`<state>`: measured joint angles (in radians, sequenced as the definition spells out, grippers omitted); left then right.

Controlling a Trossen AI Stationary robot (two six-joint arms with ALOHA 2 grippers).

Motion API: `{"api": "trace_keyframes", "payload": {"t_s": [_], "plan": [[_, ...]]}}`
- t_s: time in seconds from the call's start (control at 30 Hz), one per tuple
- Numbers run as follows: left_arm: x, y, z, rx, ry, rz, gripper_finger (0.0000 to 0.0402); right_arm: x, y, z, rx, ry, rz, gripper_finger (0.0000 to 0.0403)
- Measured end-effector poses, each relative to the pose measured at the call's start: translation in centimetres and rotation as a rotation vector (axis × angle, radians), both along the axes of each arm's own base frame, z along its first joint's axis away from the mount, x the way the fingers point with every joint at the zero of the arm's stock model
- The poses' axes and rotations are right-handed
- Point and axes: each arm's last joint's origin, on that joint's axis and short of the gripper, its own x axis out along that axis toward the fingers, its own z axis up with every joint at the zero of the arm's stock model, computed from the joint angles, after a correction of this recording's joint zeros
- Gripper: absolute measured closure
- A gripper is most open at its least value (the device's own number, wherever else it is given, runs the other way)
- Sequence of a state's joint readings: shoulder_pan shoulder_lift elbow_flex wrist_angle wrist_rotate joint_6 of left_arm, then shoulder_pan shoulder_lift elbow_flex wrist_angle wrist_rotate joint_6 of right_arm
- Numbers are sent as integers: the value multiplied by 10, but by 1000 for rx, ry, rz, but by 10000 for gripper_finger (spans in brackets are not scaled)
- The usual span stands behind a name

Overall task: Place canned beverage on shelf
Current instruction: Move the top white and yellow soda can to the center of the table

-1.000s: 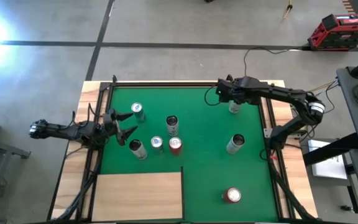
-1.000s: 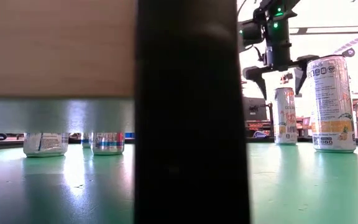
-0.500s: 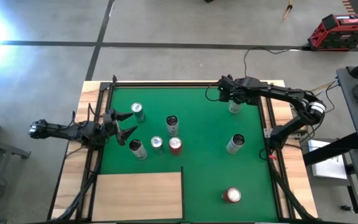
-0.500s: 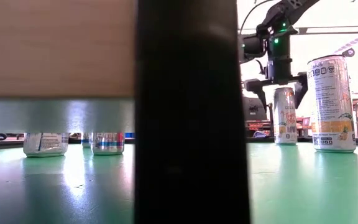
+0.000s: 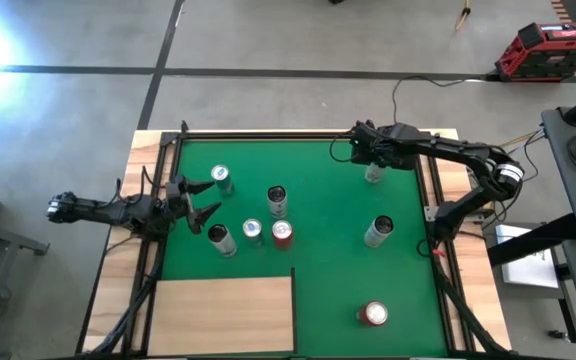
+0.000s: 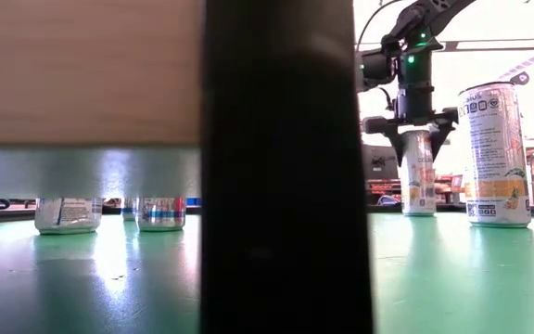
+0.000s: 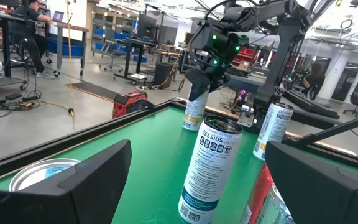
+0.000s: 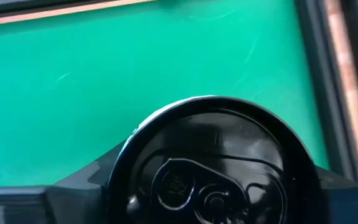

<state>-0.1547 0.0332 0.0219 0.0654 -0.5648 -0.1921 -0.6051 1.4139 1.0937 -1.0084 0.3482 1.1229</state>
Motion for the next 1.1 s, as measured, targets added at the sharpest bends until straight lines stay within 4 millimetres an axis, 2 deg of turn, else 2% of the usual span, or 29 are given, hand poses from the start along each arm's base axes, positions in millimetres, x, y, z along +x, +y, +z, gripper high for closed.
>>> {"api": "trace_keyframes", "payload": {"t_s": [0.13, 0.27, 0.73, 0.97, 1.1], "plan": [[0, 0, 0, 0, 0, 0, 47, 9, 4, 7, 15, -54, 18, 160], [0, 0, 0, 0, 0, 1, 47, 29, 11, 14, -6, -89, 77, 160], [0, 0, 0, 0, 0, 0, 47, 136, 38, 18, 5, -63, 356, 160], [0, 0, 0, 0, -1, 0, 47, 160, 49, 23, -11, -87, 413, 159], [0, 0, 0, 0, 0, 0, 47, 169, 58, 21, 3, -92, 442, 136]]}}
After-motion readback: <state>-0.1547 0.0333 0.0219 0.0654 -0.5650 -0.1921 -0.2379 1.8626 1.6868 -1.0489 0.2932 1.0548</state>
